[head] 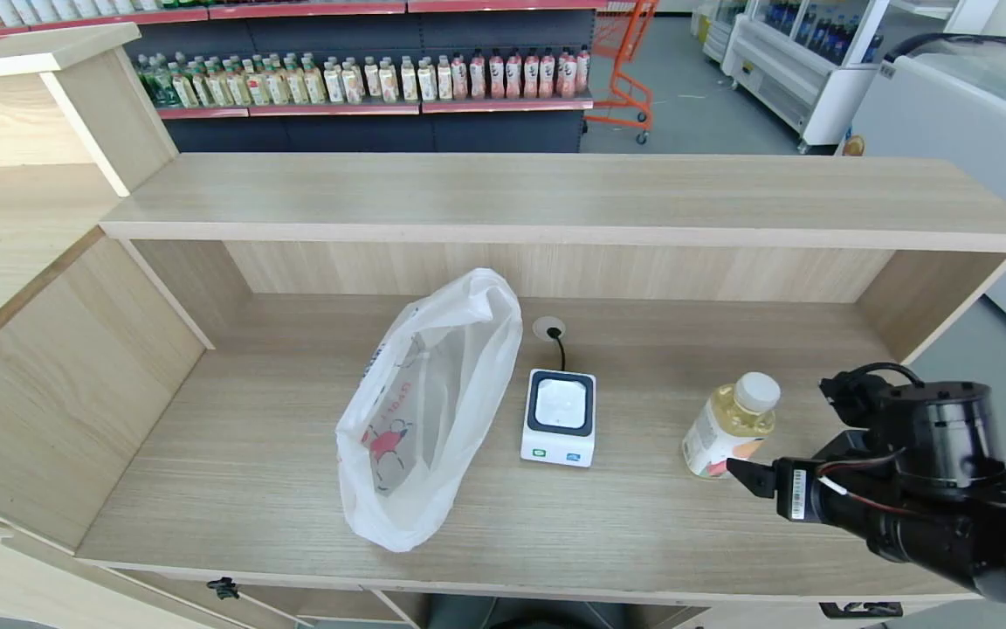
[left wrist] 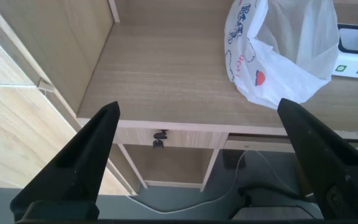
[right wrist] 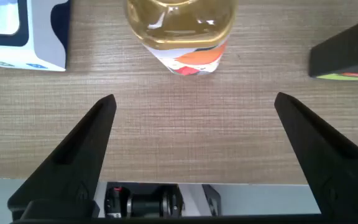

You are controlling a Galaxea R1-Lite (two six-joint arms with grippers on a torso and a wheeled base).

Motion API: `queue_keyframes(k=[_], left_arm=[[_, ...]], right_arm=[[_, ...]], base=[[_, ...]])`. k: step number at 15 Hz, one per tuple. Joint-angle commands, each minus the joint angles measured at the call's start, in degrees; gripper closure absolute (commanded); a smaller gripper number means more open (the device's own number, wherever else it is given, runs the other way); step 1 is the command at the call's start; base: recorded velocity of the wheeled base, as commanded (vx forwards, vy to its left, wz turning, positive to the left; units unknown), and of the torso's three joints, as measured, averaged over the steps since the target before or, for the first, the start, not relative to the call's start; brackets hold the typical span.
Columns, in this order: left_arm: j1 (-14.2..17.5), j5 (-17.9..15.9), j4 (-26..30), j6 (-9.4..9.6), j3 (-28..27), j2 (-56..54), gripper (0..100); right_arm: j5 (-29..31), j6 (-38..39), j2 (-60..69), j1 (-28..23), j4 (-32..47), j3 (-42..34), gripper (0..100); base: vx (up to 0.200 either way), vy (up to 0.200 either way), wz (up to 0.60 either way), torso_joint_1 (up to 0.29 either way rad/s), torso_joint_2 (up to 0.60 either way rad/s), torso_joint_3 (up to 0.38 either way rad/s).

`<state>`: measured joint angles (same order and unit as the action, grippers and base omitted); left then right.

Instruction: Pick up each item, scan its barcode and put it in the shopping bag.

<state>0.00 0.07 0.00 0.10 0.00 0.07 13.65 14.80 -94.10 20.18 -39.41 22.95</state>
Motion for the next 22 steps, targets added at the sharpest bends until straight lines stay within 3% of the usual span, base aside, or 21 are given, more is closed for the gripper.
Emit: queue_keyframes(k=[1,9,22], left_arm=[[0.0,0.0,0.0,-0.01,0.0,0.0,0],[0.0,0.0,0.0,-0.01,0.0,0.0,0],[0.0,0.0,0.0,-0.01,0.0,0.0,0]], right_arm=[[2.3,0.8,-8.6,4.0,-5.1,-0.8,0],[6.9,-1.9,-17.7,4.0,-21.7,-0.9,0],[6.9,-5.7,-22.6,2.4,-29.6,5.0,0]], base=[[0.000,0.000,0.00,0.000,0.00,0.000],[0.000,0.000,0.00,0.000,0.00,0.000],[0.000,0.000,0.00,0.000,0.00,0.000]])
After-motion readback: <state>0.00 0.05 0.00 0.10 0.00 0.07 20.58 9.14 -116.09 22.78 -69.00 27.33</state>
